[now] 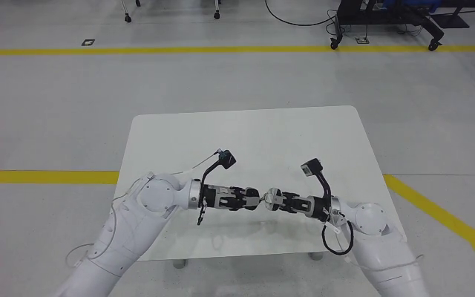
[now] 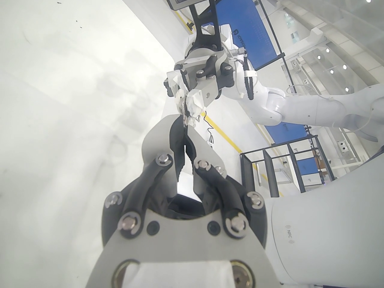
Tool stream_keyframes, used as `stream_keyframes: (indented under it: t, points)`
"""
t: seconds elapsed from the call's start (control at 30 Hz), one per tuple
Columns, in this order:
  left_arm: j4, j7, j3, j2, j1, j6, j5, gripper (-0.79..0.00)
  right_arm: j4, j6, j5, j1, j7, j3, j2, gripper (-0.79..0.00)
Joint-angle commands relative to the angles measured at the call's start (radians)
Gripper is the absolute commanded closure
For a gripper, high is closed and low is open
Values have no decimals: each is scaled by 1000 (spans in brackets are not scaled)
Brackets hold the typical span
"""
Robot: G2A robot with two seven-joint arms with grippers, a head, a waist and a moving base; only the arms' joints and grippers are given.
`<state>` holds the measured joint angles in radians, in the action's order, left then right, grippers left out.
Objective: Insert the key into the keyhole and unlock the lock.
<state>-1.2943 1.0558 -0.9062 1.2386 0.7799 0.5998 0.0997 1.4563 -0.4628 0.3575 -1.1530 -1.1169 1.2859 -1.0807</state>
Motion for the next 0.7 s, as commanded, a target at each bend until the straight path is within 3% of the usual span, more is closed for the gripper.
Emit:
stream_keyframes:
  t: [0.0,0.6,0.63,0.67]
  points:
    - [-3,1,-2,-2,2,-1,1,0,0,0,-2,0,-1,0,1,0]
    - [-18,-1,-8,-11,11,-6,2,0,5,15,-11,1,-29,-12,11,0]
    - [-17,0,-6,-11,10,-6,0,0,4,14,-8,1,-28,-12,11,-25]
    - [-17,0,-5,-11,10,-7,0,0,4,13,-6,1,-26,-12,11,-194]
